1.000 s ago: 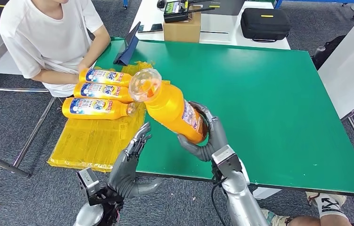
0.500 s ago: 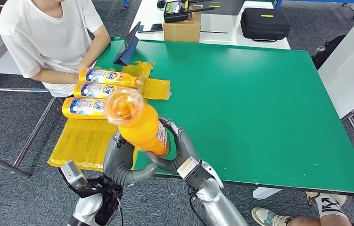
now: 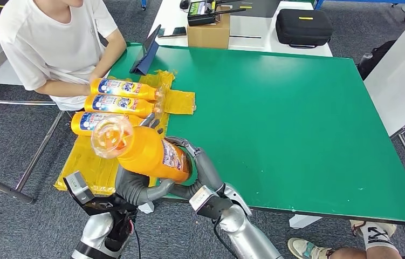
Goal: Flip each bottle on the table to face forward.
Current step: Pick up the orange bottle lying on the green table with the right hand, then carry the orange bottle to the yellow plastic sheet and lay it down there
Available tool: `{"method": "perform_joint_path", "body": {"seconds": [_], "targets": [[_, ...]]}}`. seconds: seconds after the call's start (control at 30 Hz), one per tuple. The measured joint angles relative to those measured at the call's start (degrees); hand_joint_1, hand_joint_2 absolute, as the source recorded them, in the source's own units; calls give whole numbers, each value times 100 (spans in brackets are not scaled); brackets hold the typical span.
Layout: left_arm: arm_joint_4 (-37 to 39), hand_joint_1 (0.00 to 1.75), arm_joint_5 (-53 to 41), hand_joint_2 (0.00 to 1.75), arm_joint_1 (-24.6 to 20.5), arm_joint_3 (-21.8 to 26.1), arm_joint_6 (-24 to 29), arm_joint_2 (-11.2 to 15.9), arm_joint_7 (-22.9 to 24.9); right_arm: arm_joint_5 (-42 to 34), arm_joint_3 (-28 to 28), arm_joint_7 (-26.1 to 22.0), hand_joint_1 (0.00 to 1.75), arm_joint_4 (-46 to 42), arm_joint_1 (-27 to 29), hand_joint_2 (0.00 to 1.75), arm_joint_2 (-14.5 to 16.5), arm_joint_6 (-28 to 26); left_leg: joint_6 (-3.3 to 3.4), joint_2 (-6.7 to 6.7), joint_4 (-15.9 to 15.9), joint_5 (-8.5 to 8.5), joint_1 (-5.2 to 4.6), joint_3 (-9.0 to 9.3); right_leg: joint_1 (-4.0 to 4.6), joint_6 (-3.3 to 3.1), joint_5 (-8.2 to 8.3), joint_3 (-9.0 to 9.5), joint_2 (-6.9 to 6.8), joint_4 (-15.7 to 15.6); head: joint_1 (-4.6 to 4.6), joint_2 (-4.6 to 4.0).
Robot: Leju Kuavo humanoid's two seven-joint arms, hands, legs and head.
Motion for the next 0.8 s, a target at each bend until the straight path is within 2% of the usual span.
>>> {"method": "perform_joint_path", "body": {"seconds": [0.03,0.07,0.2,0.4,0.43,0.47,0.53,0.57,0.6,0.8], "targets": [[26,131,-31,175,-25,2,3,22,45,66,29,4,175,21,-19,175,-14,-36,0,0,0,0,0,0,0,0,0,0,0,0,0,0],[54,165,-14,175,-52,8,-18,43,101,128,61,13,175,40,-38,175,-29,-74,0,0,0,0,0,0,0,0,0,0,0,0,-1,0],[213,171,331,175,-149,85,-294,119,434,326,173,79,175,129,-106,175,-93,-217,0,0,0,0,0,0,0,0,0,0,0,0,0,0],[381,175,487,175,-215,115,-395,170,485,362,263,91,175,249,-172,175,-135,-249,0,0,0,1,0,-1,0,0,0,-1,0,1,-1,0],[403,175,562,175,-223,125,-431,173,497,375,279,96,168,266,-187,175,-140,-250,0,1,0,0,0,-1,0,0,0,-2,0,1,0,0],[425,175,669,175,-223,142,-491,173,515,399,297,102,140,280,-205,175,-145,-251,0,2,0,0,0,-1,0,0,0,-2,0,1,-1,0],[476,175,933,175,-220,189,-650,173,562,494,347,116,53,321,-250,175,-159,-270,0,3,0,0,0,-1,0,0,0,-4,0,0,-1,0],[503,175,1068,175,-219,213,-731,173,579,562,385,126,15,349,-272,175,-166,-292,0,3,0,0,0,-1,0,0,0,-4,1,0,-1,0],[524,175,1193,175,-219,235,-799,173,592,632,426,140,0,379,-287,175,-170,-324,0,3,0,0,0,-1,0,0,0,-4,1,0,-1,0],[555,175,1593,175,-205,346,-1034,174,670,768,608,187,0,485,-270,175,-178,-604,-1,3,0,0,0,-2,0,0,0,-5,0,1,-1,0]]}}
